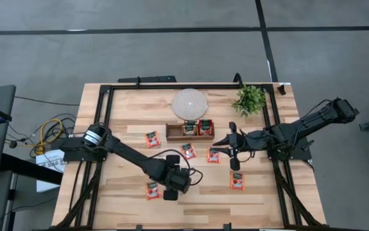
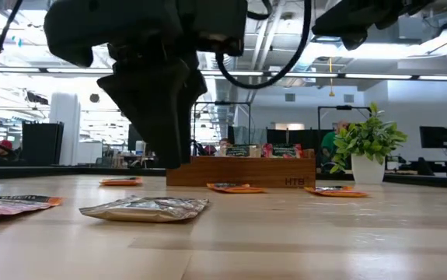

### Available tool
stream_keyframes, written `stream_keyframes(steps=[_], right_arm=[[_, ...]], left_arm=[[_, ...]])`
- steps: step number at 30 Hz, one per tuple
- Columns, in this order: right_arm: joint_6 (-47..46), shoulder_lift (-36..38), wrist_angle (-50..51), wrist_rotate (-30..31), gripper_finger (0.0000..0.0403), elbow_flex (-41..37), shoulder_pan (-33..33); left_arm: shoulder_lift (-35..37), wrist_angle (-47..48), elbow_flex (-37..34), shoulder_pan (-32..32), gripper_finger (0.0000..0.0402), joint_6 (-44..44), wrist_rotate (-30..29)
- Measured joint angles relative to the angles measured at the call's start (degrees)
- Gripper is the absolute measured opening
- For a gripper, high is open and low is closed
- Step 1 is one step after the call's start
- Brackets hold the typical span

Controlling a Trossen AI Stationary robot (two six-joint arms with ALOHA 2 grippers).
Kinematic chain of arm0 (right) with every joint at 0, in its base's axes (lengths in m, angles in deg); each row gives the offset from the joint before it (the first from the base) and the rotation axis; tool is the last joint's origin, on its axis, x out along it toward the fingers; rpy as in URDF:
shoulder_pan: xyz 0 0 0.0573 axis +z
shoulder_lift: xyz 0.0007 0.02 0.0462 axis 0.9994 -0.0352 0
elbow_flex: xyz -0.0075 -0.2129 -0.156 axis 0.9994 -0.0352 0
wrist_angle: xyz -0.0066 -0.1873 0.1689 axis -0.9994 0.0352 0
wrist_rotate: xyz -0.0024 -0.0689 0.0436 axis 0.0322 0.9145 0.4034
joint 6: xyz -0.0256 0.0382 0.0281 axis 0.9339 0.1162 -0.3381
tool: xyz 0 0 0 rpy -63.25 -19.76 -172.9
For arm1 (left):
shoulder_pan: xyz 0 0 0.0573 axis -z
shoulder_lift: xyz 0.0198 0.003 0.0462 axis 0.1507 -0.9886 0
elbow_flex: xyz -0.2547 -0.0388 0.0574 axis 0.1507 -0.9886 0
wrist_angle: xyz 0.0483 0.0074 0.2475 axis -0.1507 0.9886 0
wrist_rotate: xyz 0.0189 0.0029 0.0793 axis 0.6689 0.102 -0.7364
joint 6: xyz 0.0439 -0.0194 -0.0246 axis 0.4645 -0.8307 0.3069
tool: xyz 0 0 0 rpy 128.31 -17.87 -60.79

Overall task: Pick & Place Tea
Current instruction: Put the brown tea bag into the middle slot of the wooden organizer

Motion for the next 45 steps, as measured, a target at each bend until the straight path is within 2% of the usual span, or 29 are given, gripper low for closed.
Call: stream_keyframes(steps=[5,15,23,27,32,38,42,45], right_arm=[[0.0,0.0,1.6,0.0,0.0063,0.0,0.0],[0.0,0.0,1.8,0.0,0.0063,0.0,0.0],[0.0,0.0,1.7,0.0,0.0063,0.0,0.0],[0.0,0.0,1.7,0.0,0.0063,0.0,0.0],[-0.1,0.0,1.6,0.0,0.0063,0.0,0.0],[-0.6,0.0,1.6,0.0,0.0063,0.0,0.0],[-4.0,0.0,1.6,-0.2,0.0063,0.0,-0.8],[-5.9,0.0,1.4,-3.4,0.0063,0.0,-2.3]], left_arm=[[-1.5,-0.9,0.0,-0.1,0.0174,1.3,2.7],[-6.5,1.7,0.4,0.0,0.0162,1.5,3.1],[-6.6,1.8,1.1,0.0,0.0079,1.2,5.0],[-6.6,1.9,1.0,-0.1,0.0035,1.2,3.8],[-5.5,2.6,0.7,-0.1,0.0004,1.2,-2.6],[-0.8,6.1,1.4,-0.2,0.0001,0.6,-14.2],[1.4,9.0,3.0,-0.1,0.0000,0.0,-22.1],[2.3,9.9,5.9,-0.1,0.0000,0.0,-27.7]])
